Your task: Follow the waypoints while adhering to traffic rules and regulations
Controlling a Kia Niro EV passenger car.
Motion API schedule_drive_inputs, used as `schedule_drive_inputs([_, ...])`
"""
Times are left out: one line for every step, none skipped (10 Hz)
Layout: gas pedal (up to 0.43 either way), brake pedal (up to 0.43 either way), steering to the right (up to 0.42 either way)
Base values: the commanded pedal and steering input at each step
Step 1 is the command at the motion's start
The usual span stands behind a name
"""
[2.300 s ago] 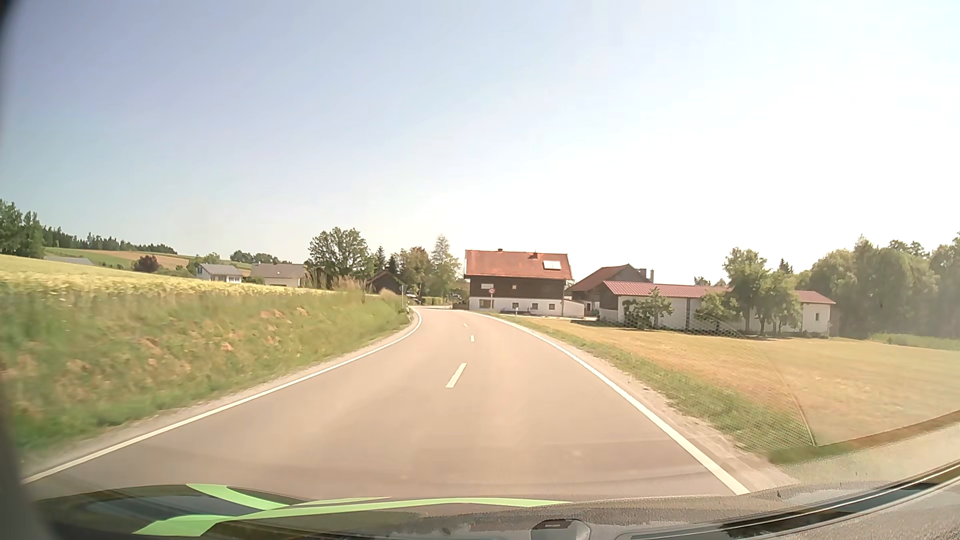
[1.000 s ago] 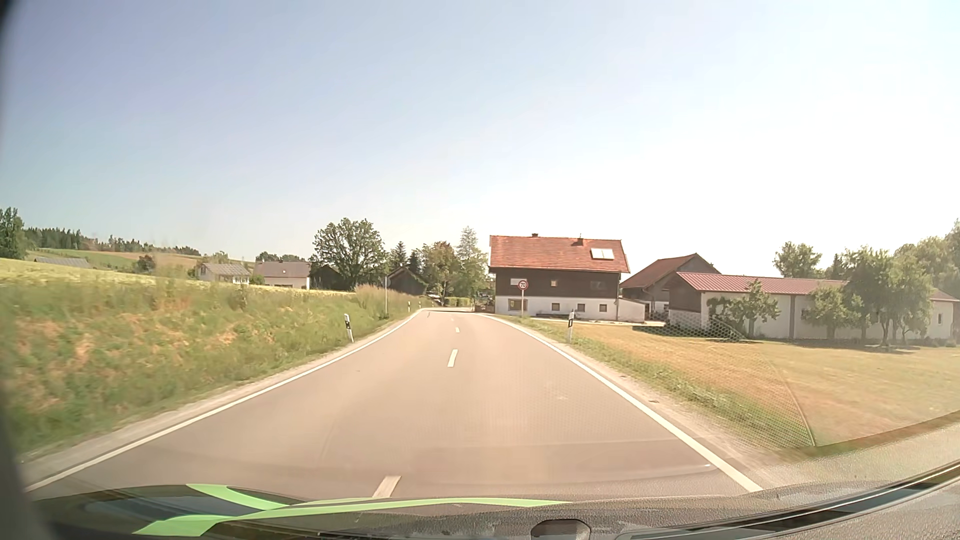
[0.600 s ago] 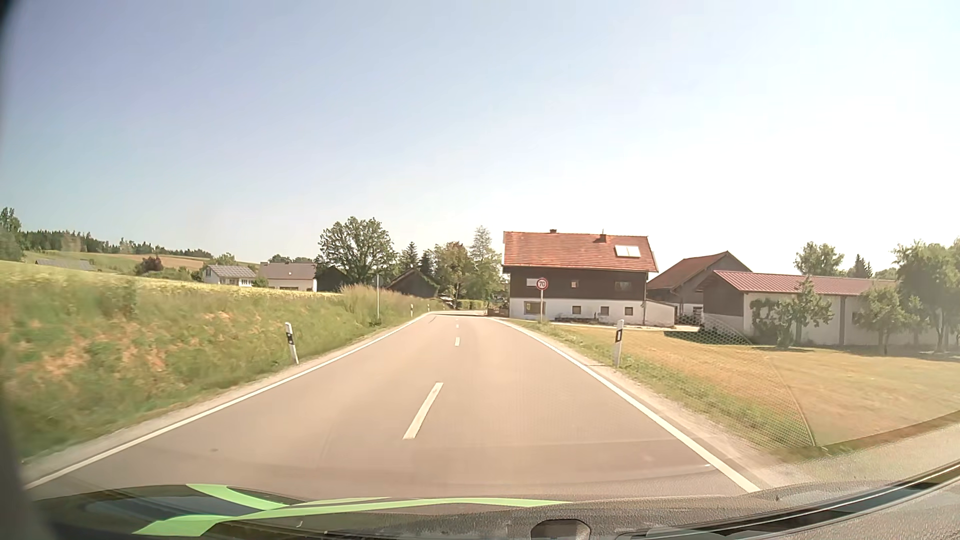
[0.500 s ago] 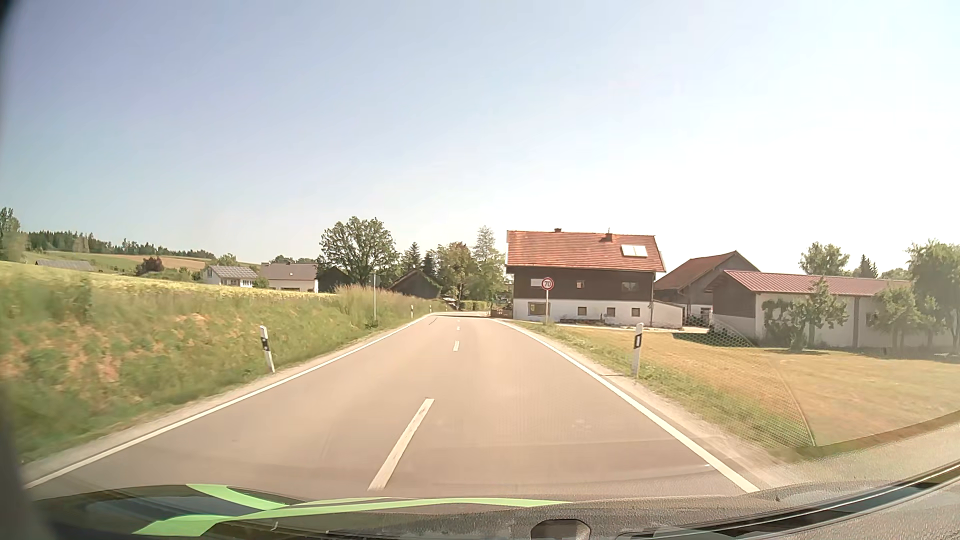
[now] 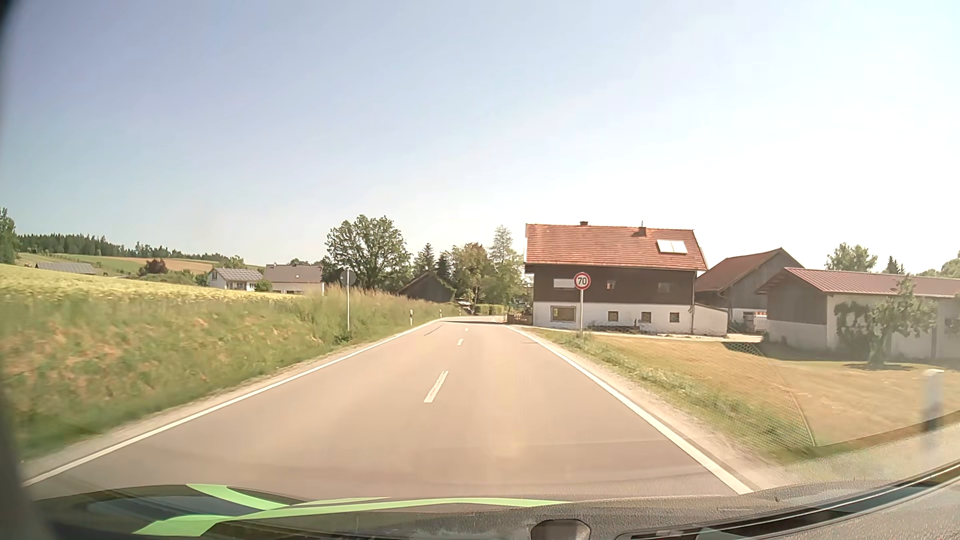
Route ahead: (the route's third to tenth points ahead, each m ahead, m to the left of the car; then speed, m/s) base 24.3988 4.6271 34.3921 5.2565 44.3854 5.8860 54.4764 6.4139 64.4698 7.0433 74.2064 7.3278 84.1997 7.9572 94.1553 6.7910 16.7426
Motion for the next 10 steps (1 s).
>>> schedule_drive_inputs([0.197,0.000,-0.020])
schedule_drive_inputs([0.197,0.000,-0.019])
schedule_drive_inputs([0.169,0.000,-0.019])
schedule_drive_inputs([0.150,0.000,-0.019])
schedule_drive_inputs([0.130,0.000,-0.019])
schedule_drive_inputs([0.118,0.000,-0.019])
schedule_drive_inputs([0.118,0.000,-0.019])
schedule_drive_inputs([0.118,0.000,-0.018])
schedule_drive_inputs([0.098,0.000,-0.015])
schedule_drive_inputs([0.059,0.000,-0.009])
